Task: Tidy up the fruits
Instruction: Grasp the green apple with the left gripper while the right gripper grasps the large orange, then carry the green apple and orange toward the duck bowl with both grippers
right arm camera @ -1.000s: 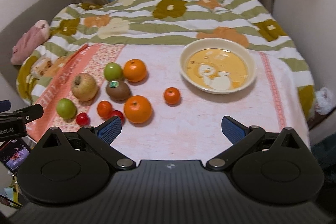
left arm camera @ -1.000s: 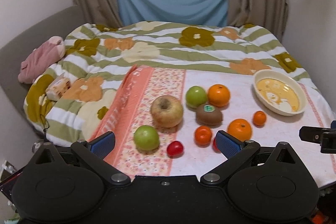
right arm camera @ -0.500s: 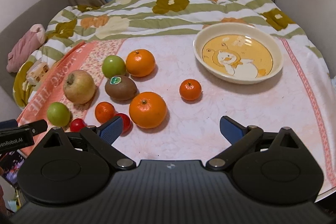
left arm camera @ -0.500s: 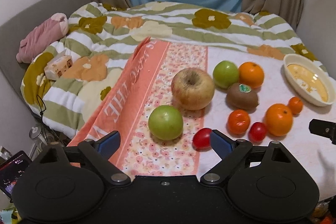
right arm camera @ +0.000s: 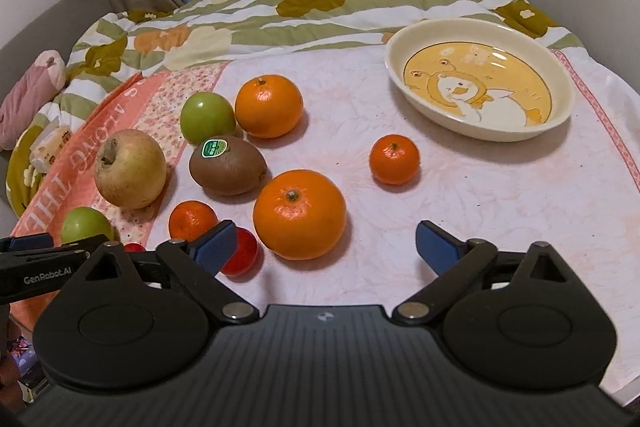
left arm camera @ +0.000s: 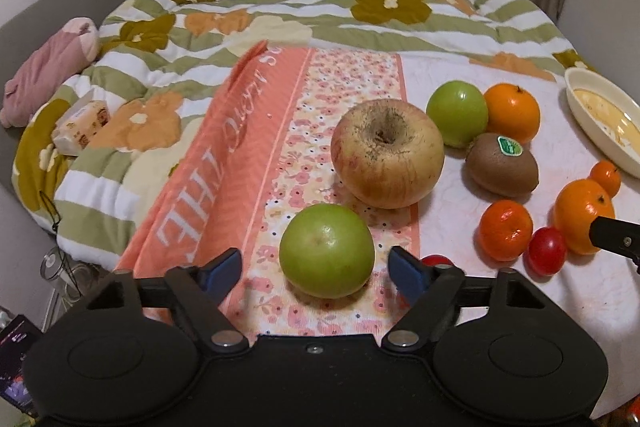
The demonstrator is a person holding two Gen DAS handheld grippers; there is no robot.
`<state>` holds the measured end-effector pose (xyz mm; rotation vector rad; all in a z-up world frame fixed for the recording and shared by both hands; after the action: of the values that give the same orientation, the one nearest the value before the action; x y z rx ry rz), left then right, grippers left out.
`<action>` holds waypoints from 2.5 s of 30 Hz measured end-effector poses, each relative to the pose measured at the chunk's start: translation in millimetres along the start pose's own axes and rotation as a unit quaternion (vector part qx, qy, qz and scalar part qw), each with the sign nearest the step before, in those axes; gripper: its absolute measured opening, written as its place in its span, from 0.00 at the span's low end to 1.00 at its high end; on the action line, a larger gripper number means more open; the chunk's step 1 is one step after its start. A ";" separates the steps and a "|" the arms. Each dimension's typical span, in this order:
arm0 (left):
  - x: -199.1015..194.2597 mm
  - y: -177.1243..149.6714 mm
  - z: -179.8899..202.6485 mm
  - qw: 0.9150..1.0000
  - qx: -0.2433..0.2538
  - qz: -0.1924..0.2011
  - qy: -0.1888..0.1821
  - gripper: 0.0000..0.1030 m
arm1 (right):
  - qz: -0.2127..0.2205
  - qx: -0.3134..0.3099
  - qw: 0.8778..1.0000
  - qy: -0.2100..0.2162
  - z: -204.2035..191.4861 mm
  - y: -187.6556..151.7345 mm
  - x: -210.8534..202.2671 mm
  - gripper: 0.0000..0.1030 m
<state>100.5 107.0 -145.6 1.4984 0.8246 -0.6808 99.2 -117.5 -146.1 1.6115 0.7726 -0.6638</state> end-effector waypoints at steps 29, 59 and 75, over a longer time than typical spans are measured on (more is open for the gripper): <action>10.8 -0.2 -2.8 0.999 0.027 -0.006 -0.041 0.56 | -0.024 0.013 1.000 0.000 -15.9 11.2 34.1 0.74; -52.7 18.4 24.2 0.994 0.062 0.053 -0.077 0.56 | 0.023 0.025 0.999 -0.015 8.6 27.2 -37.9 0.72; -102.4 70.3 114.6 0.985 0.090 0.103 -0.107 0.56 | 0.051 0.038 0.997 -0.036 109.7 69.5 -87.1 0.72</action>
<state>105.2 -18.6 -32.7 1.6129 0.4476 -0.7603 98.7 -244.4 -54.7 1.6741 0.6149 -0.6809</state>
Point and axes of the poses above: each gripper's, at about its wrist camera, not at the fingertips, and x roughly the way its jaws point, z to its right, y to its top, the point moved 4 cm from there along x, roughly the way its jaws point, and after that the axes turned 3 degrees about -z, right-handed, at the moved point
